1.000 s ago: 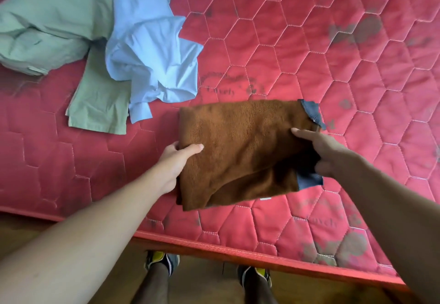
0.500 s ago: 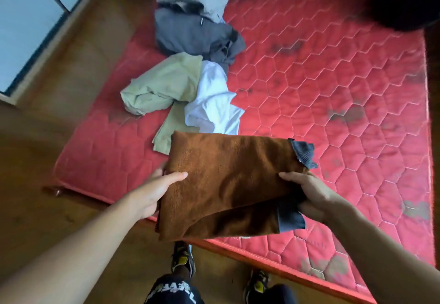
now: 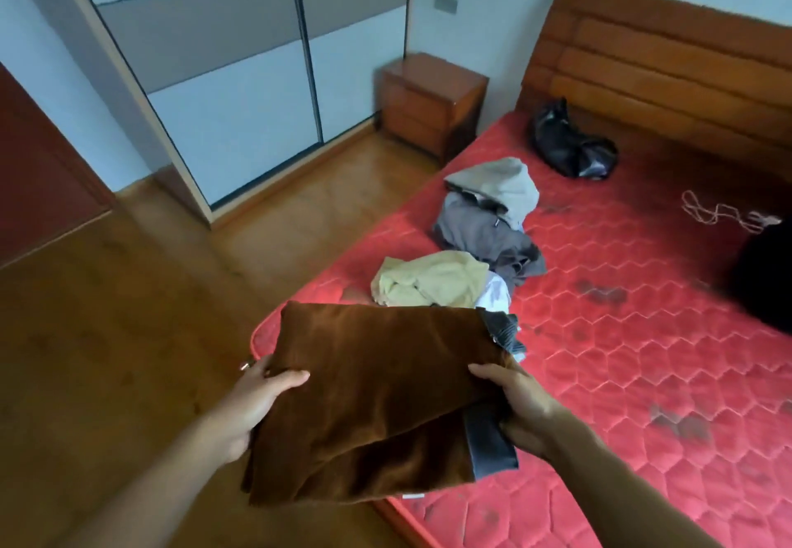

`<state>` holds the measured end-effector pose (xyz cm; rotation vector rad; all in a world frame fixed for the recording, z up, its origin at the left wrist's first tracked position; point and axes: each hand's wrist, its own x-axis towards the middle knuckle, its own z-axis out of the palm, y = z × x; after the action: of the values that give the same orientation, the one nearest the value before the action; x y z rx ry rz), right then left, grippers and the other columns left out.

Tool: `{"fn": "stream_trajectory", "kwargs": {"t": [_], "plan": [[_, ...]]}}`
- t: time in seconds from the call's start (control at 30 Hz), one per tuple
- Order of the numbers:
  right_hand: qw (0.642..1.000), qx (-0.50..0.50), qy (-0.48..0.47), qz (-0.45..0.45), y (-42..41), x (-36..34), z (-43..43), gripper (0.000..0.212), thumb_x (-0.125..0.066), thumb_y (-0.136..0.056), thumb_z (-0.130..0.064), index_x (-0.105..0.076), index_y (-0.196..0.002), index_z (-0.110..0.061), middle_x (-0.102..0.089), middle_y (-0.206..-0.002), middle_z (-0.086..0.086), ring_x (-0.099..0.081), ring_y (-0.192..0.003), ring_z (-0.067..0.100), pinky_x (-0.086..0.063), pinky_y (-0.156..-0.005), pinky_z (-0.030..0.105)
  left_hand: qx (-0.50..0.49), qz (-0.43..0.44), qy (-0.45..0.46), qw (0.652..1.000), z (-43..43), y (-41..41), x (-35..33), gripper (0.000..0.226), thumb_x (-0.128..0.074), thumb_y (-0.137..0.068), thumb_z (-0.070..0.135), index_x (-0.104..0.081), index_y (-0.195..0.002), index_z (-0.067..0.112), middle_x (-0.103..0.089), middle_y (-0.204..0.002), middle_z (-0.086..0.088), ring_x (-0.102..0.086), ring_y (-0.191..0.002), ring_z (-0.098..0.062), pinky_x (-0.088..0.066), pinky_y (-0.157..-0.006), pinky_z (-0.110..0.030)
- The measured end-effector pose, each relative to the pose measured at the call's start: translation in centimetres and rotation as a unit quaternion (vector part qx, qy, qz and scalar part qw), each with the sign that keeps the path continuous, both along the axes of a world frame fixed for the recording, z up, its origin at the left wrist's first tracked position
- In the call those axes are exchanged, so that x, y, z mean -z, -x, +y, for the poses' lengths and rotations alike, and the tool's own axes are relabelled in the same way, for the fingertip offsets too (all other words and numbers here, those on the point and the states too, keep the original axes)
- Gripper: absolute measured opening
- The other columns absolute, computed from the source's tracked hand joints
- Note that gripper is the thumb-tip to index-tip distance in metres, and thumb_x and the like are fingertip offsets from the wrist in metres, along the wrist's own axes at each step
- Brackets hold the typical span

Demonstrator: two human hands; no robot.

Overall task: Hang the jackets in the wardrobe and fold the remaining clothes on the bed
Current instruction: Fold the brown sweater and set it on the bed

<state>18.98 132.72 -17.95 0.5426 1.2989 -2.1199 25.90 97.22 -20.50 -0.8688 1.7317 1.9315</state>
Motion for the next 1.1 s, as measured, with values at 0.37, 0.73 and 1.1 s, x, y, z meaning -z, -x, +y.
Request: {"fn": "stream_trajectory", "kwargs": {"t": [0.37, 0.73, 1.1], "plan": [[0.999, -0.019, 0.018, 0.037, 5.5, -3.3, -27.7, 0.042, -0.064, -0.087, 0.002, -0.063, -0.128, -0.006, -0.070, -0.123, 0.021, -0.070, -0.110, 0.034, -0.060, -0.088, 0.039, -0.066, 0.036, 0.011, 0.997, -25.9, 2.3, -6.7, 0.048, -0.083, -0.083, 0.030, -0.061, -0.125, 0.030, -0.078, -0.105, -0.002, -0.076, -0.092, -0.029, -0.062, -0.067, -0.039], [0.999, -0.020, 0.023, 0.043, 20.8, -2.8, -46.7, 0.051, -0.068, -0.082, -0.003, -0.057, -0.131, -0.009, -0.070, -0.120, 0.024, -0.072, -0.105, 0.035, -0.062, -0.081, 0.040, -0.072, 0.044, 0.040, 0.996, -44.4, 17.1, -8.3, 0.044, -0.078, -0.086, 0.034, -0.061, -0.126, 0.030, -0.078, -0.105, 0.000, -0.076, -0.090, -0.024, -0.061, -0.066, -0.036], [0.998, 0.024, 0.016, 0.051, 39.9, -5.7, -60.8, 0.055, -0.067, -0.082, -0.001, -0.051, -0.135, -0.006, -0.067, -0.121, 0.030, -0.065, -0.113, 0.046, -0.056, -0.094, 0.052, -0.008, 0.063, 0.070, 0.995, -59.7, 39.3, -12.0, 0.046, -0.074, -0.089, 0.035, -0.061, -0.131, 0.026, -0.077, -0.110, 0.000, -0.075, -0.097, -0.023, -0.061, -0.080, -0.039]]}}
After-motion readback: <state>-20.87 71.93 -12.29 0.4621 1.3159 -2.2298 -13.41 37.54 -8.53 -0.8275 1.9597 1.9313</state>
